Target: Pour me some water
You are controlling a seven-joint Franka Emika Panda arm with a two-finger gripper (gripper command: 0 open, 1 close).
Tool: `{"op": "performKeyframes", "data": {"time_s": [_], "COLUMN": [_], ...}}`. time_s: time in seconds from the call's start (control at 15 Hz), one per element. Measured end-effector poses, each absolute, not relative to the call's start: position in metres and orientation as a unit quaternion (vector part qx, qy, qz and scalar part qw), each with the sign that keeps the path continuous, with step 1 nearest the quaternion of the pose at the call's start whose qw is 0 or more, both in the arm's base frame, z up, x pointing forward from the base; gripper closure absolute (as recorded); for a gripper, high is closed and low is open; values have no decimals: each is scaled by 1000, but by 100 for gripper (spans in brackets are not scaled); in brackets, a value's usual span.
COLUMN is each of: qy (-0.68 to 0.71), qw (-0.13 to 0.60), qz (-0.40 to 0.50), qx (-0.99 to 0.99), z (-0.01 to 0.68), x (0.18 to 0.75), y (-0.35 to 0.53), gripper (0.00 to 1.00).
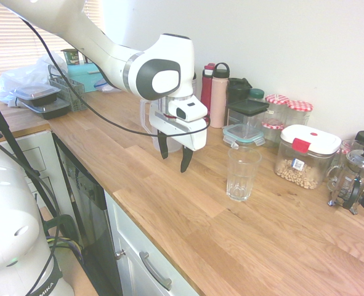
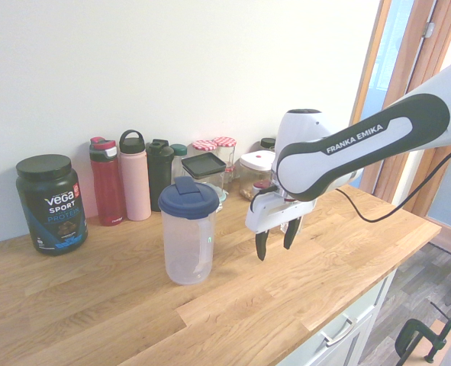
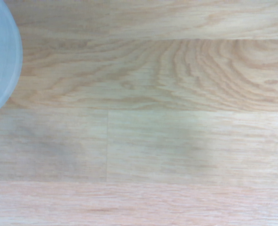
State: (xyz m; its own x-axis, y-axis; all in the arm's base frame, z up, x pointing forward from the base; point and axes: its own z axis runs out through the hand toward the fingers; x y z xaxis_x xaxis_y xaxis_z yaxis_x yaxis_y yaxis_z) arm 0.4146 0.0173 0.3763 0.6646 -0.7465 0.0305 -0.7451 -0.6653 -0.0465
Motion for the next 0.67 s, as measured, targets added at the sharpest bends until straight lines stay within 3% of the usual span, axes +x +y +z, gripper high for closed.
{"op": "performKeyframes", "data": {"time_s": [0.27, 0.67], "qy": [430, 446], "qw": [15, 34], "qz": [-33, -93], "qx": [-902, -890], "z": [386, 473], "x": [412, 350], "y": [27, 122], "gripper": [0, 0]}}
